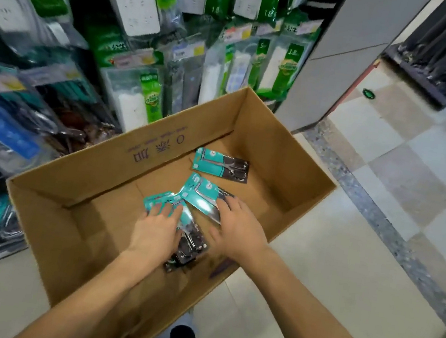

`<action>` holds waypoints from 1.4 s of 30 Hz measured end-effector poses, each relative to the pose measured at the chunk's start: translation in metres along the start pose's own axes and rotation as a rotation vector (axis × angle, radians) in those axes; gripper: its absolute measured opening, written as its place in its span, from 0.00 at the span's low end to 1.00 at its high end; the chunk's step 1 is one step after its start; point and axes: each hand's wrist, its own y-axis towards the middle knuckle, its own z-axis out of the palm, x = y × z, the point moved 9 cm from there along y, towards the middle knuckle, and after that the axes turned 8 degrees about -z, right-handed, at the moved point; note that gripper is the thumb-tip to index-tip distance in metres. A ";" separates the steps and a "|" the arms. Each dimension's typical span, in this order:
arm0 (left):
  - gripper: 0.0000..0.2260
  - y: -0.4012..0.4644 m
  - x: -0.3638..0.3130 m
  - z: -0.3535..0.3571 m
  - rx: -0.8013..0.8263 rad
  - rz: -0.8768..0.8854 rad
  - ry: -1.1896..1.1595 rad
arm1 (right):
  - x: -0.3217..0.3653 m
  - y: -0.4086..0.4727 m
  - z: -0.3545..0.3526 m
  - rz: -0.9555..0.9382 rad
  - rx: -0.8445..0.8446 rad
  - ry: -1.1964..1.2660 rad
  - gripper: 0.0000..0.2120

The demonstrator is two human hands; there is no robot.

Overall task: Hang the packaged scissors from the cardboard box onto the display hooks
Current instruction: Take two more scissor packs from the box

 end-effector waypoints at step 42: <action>0.35 0.031 -0.011 0.093 0.433 -0.822 -0.553 | -0.132 0.155 0.092 -0.369 0.583 0.191 0.28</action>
